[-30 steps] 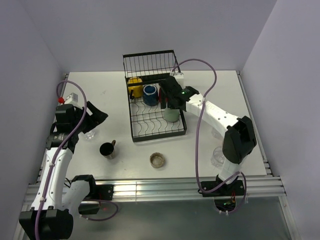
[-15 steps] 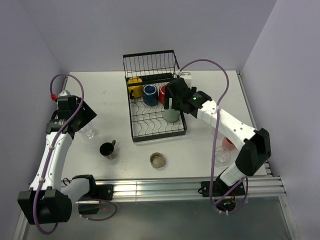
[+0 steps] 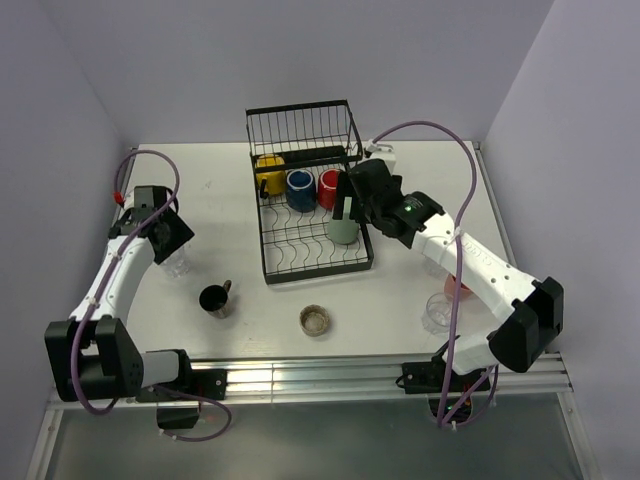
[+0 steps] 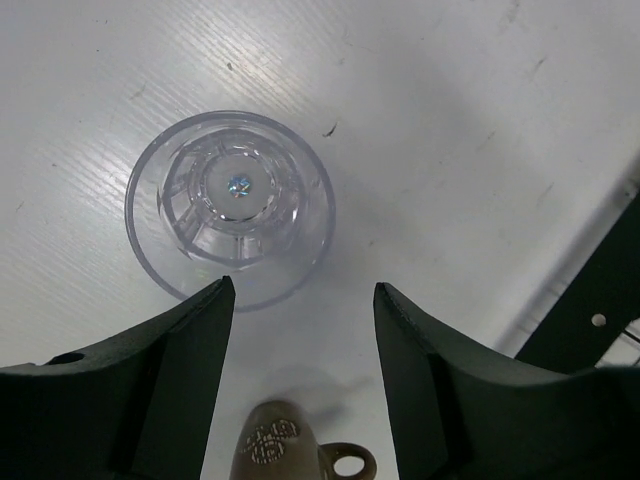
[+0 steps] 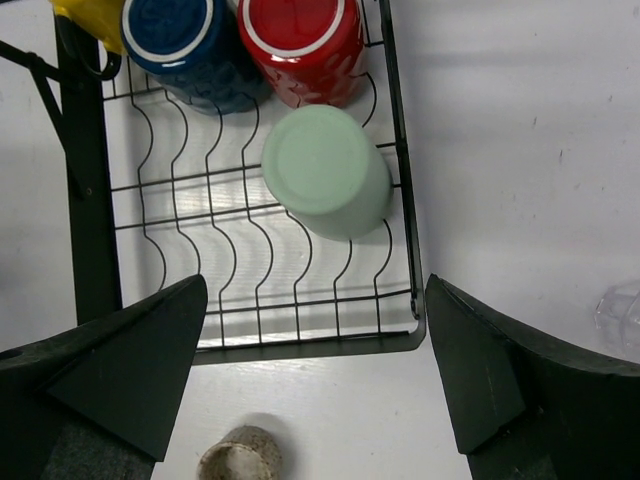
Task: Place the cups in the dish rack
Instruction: Grab a cup with the left arm
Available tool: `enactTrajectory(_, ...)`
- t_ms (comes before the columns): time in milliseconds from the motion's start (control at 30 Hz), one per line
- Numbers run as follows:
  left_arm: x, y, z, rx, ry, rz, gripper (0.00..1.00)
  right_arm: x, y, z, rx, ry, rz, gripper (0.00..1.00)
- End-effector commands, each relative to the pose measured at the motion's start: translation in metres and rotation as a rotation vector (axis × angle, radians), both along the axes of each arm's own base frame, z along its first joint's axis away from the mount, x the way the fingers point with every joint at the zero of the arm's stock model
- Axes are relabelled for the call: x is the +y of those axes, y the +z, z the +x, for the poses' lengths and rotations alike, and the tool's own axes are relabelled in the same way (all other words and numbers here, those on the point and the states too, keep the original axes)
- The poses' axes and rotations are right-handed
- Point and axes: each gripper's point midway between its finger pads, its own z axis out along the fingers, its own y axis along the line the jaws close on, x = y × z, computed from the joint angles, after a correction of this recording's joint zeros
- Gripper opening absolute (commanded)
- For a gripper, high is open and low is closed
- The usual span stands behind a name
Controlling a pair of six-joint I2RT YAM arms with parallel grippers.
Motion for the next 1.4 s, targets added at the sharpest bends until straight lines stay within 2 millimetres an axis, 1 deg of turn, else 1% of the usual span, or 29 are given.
enactTrajectory(0, 0.011, 0.018, 0.019, -0.055, 0.050, 0.034, 0.64, 0.004, 0.015, 0.000, -0.052, 0.007, 0.052, 0.97)
enactTrajectory(267, 0.014, -0.009, 0.032, 0.026, 0.075, 0.036, 0.60, 0.006, 0.013, -0.001, -0.050, 0.022, 0.062, 0.97)
enactTrajectory(333, 0.015, -0.019, 0.033, 0.055, 0.078, 0.040, 0.59, 0.006, 0.012, -0.002, -0.047, 0.025, 0.062, 0.97)
enactTrajectory(533, 0.017, -0.040, 0.033, 0.113, 0.087, 0.050, 0.53, 0.007, 0.011, -0.003, -0.041, 0.034, 0.070, 0.97)
enactTrajectory(633, 0.017, -0.047, 0.032, 0.139, 0.087, 0.048, 0.44, 0.006, 0.010, -0.004, -0.039, 0.033, 0.072, 0.97)
enactTrajectory(667, 0.016, -0.049, 0.031, 0.144, 0.086, 0.047, 0.34, 0.006, 0.009, -0.004, -0.039, 0.033, 0.072, 0.97)
enactTrajectory(700, 0.016, -0.048, 0.031, 0.141, 0.085, 0.045, 0.27, 0.006, 0.009, -0.004, -0.039, 0.033, 0.072, 0.97)
enactTrajectory(733, 0.016, -0.049, 0.030, 0.144, 0.081, 0.043, 0.13, 0.006, 0.009, -0.005, -0.038, 0.034, 0.070, 0.97)
enactTrajectory(800, 0.016, -0.047, 0.029, 0.143, 0.073, 0.045, 0.00, 0.005, 0.010, -0.005, -0.039, 0.033, 0.069, 0.97)
enactTrajectory(867, 0.015, -0.045, 0.028, 0.149, 0.066, 0.044, 0.00, 0.004, 0.011, -0.006, -0.041, 0.032, 0.070, 0.97)
enactTrajectory(967, 0.014, -0.032, 0.027, 0.125, 0.057, 0.042, 0.00, 0.003, 0.013, -0.006, -0.042, 0.030, 0.068, 0.97)
enactTrajectory(1033, 0.013, -0.011, 0.030, 0.070, 0.048, 0.039, 0.00, 0.002, 0.015, -0.007, -0.044, 0.028, 0.068, 0.97)
enactTrajectory(1067, 0.012, -0.004, 0.028, 0.060, 0.045, 0.039, 0.00, 0.002, 0.017, -0.007, -0.047, 0.030, 0.068, 0.97)
enactTrajectory(1133, 0.012, 0.026, 0.030, -0.014, 0.041, 0.043, 0.00, 0.001, 0.021, -0.007, -0.054, 0.024, 0.070, 0.97)
enactTrajectory(1167, 0.012, 0.035, 0.030, -0.035, 0.037, 0.042, 0.00, 0.000, 0.021, -0.007, -0.054, 0.021, 0.068, 0.97)
enactTrajectory(1200, 0.011, 0.048, 0.027, -0.064, 0.030, 0.043, 0.00, 0.000, 0.022, -0.007, -0.053, 0.020, 0.067, 0.97)
enactTrajectory(1233, 0.010, 0.064, 0.030, -0.100, 0.025, 0.041, 0.00, 0.000, 0.025, -0.006, -0.057, 0.019, 0.071, 0.97)
enactTrajectory(1267, 0.008, 0.073, 0.030, -0.122, 0.012, 0.032, 0.00, 0.000, 0.026, -0.006, -0.058, 0.019, 0.072, 0.97)
enactTrajectory(1300, 0.005, 0.088, 0.027, -0.163, -0.007, 0.027, 0.00, 0.000, 0.027, -0.007, -0.056, 0.018, 0.072, 0.97)
enactTrajectory(1333, 0.000, 0.103, 0.030, -0.214, -0.031, 0.016, 0.00, 0.001, 0.031, -0.007, -0.061, 0.021, 0.081, 0.97)
enactTrajectory(1367, -0.010, 0.112, 0.030, -0.251, -0.073, -0.022, 0.00, 0.002, 0.034, -0.008, -0.061, 0.026, 0.088, 0.97)
